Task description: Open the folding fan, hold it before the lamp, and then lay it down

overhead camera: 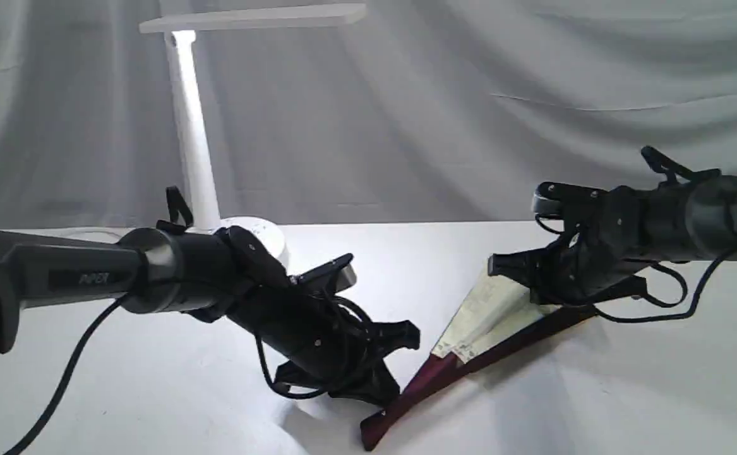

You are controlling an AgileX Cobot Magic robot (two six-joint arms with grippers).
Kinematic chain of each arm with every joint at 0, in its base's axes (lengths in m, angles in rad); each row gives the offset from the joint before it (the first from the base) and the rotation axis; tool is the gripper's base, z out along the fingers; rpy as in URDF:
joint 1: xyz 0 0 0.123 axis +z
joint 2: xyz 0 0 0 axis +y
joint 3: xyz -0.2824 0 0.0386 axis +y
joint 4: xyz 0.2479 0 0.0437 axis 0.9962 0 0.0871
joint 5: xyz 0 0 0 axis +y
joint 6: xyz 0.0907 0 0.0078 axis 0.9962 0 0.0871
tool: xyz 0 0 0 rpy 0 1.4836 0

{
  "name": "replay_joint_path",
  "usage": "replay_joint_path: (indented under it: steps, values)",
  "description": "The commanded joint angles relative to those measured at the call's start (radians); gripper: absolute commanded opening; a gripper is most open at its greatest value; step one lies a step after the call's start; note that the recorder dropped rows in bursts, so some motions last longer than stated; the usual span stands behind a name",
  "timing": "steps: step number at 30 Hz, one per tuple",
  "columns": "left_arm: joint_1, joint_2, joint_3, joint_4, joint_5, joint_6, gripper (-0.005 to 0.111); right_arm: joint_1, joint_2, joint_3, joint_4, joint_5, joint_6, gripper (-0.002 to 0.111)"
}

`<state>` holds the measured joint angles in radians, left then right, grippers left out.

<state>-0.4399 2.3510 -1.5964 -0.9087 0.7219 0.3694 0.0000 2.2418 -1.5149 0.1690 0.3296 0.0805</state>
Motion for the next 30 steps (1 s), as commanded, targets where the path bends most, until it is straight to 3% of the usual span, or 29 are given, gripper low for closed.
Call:
replay_joint_path:
  steps: [1,5,12,19,24,30]
  values:
    - [-0.024,-0.012,-0.003,-0.023,0.007,0.008,0.000,0.000,-0.002,-0.035,0.028,-0.022,-0.003,0.000]
    - [-0.035,-0.014,-0.003,-0.023,0.007,0.021,0.000,0.000,-0.002,-0.052,0.028,0.006,-0.003,0.000]
    - [-0.035,-0.096,-0.003,0.108,-0.014,0.027,0.000,-0.001,-0.028,-0.111,0.028,0.273,-0.005,0.000]
    - [-0.027,-0.180,-0.003,0.447,0.065,-0.216,0.000,0.000,-0.099,-0.116,0.028,0.470,-0.052,0.000]
    - [0.035,-0.217,0.000,0.496,0.196,-0.250,0.000,0.002,-0.138,-0.096,0.092,0.602,-0.118,0.000]
    - [0.117,-0.295,0.069,0.498,0.243,-0.234,0.000,0.002,-0.214,0.043,0.209,0.567,-0.181,0.000]
